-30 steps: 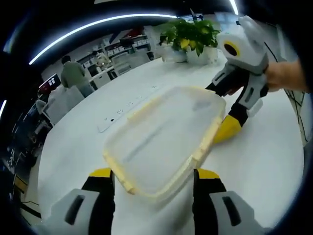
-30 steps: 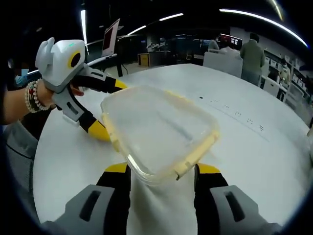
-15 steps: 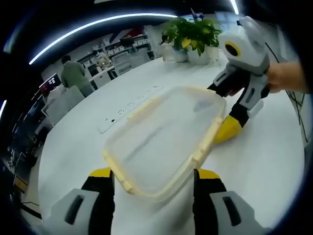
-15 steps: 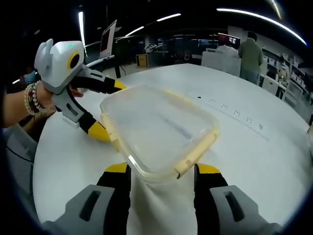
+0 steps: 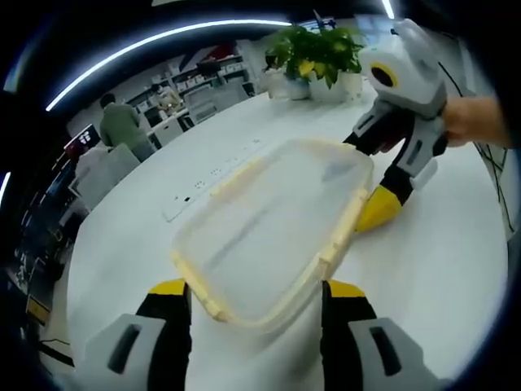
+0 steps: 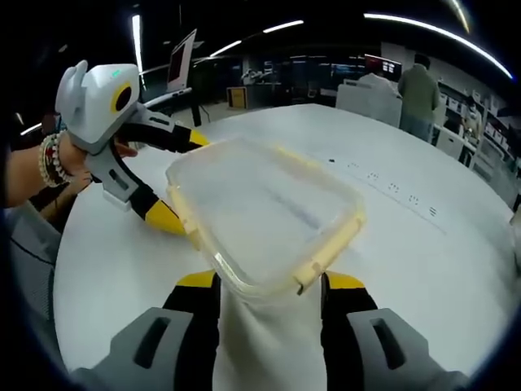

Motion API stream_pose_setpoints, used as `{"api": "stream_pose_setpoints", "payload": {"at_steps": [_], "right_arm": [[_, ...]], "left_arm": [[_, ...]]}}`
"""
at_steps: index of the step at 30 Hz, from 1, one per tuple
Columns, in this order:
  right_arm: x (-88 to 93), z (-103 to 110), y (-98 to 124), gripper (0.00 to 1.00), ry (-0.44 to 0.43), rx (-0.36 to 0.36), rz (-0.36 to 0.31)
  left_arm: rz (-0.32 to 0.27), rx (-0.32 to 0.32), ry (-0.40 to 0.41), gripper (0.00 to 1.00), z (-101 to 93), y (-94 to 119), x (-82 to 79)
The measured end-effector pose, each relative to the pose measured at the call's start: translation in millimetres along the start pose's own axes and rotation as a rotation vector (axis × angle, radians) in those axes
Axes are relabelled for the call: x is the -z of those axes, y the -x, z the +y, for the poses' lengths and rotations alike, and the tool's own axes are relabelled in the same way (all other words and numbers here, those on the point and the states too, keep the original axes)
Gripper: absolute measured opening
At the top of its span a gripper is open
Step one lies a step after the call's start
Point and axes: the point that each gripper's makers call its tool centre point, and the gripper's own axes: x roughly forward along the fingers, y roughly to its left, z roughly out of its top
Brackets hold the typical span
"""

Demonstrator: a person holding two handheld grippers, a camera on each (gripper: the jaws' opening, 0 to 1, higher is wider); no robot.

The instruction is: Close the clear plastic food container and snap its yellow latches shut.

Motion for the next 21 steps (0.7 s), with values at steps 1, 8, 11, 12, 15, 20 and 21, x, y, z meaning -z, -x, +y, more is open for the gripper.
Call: {"api": "stream_pose_setpoints", "payload": {"at_steps": [1, 8, 11, 12, 15, 20, 21], "right_arm": [[0.4, 0, 0, 0.46, -0.008, -0.004, -0.001], [2.3, 0, 2, 0.48, -0.016, 0.002, 0.006], [4.7, -1, 4, 0.49, -0.009, 0.009, 0.018], [4.9, 0, 5, 0.49, -0.011, 0.011, 0.020], [3.4, 2, 11, 0.50, -0.006, 0.017, 0.018], [1.2, 7, 23, 0.52, -0.002, 0.027, 0.025], [-0.6, 8, 27, 0.52, -0.004, 0.030, 0.018]], "left_arm": [[0.000, 0.000, 0.001, 0.62, -0.4, 0, -0.1], [-0.012, -0.003, 0.010, 0.64, -0.7, 3, -3.6], [-0.012, -0.005, 0.000, 0.64, -1.3, 5, -4.5], [-0.013, -0.005, -0.002, 0.64, -1.8, 7, -4.8], [-0.017, -0.012, -0.005, 0.64, -1.9, 15, -6.2], [-0.044, -0.020, -0.020, 0.65, -6.4, 33, -13.2], [-0.049, -0.025, -0.024, 0.65, -7.1, 37, -14.2]]}}
